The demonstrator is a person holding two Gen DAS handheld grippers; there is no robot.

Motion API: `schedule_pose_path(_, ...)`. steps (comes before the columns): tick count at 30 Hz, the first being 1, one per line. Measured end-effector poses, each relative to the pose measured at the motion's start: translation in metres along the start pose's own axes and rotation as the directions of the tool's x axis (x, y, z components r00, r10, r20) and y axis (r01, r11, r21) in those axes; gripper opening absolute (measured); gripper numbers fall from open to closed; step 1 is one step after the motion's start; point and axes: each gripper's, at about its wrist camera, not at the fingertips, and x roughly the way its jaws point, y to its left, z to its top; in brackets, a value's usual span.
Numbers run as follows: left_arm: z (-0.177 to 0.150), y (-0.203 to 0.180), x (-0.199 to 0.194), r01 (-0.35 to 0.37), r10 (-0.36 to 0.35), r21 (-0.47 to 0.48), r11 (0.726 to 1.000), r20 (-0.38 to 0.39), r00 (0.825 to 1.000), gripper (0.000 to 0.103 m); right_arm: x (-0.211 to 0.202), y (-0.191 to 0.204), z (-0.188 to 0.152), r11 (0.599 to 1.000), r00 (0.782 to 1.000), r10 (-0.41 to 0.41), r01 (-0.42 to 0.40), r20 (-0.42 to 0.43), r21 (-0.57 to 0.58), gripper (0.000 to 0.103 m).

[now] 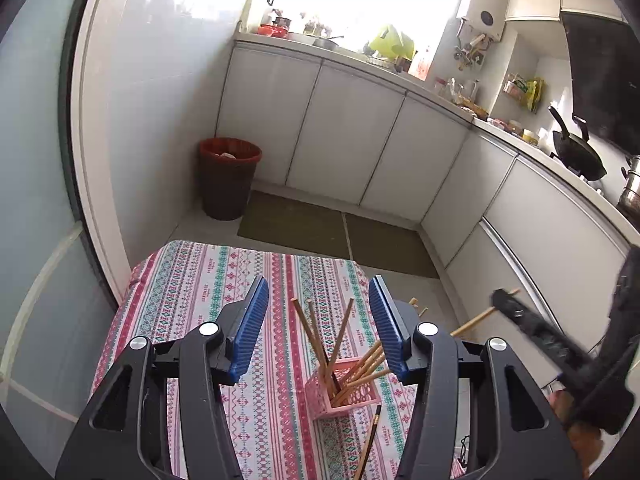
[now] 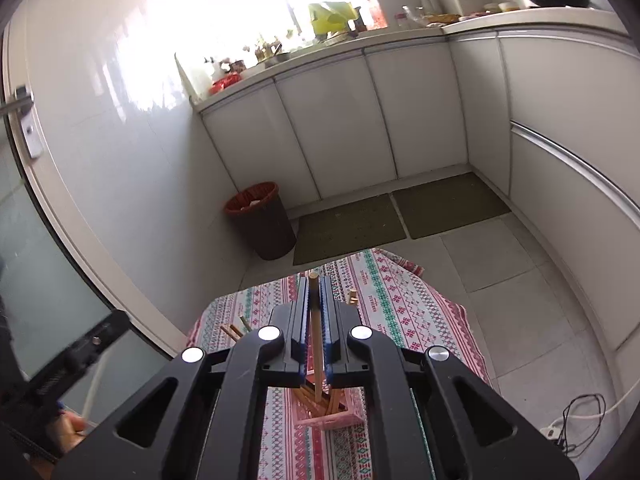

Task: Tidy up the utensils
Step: 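Lower both chopsticks into the pink holder and open both tools, then reach the left tool to the last wooden chopstick and grasp it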

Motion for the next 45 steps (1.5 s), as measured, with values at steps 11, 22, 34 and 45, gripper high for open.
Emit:
schedule_pose_path(11,-0.003,-0.002,-0.004,0.005,-0.005,0.017,1.0,-0.018,1.0,0.052,-0.012,0.005,-0.008,1.0,1.0,0.001,-0.001,0.008,-0.015,0.055)
schedule_pose_path(22,-0.041,-0.028,0.024,-0.014,0.036,0.126,0.992,-0.176,0.984,0.082,-0.036,-0.041,-0.031,0.992,0.992,-0.124,0.125,-0.03,0.029,0.095)
schedule_pose_path(34,-0.158,-0.094,0.113,0.045,0.123,0.329,0.943,-0.474,0.872,0.083,-0.05,-0.167,-0.077,0.903,0.969,-0.084,0.173,-0.233,0.392,0.096)
schedule_pose_path(45,-0.227,-0.096,0.186,0.018,0.217,0.33,0.944,-0.66,0.72,0.038,-0.05,-0.196,-0.082,0.879,0.964,-0.04,0.16,-0.263,0.45,0.096)
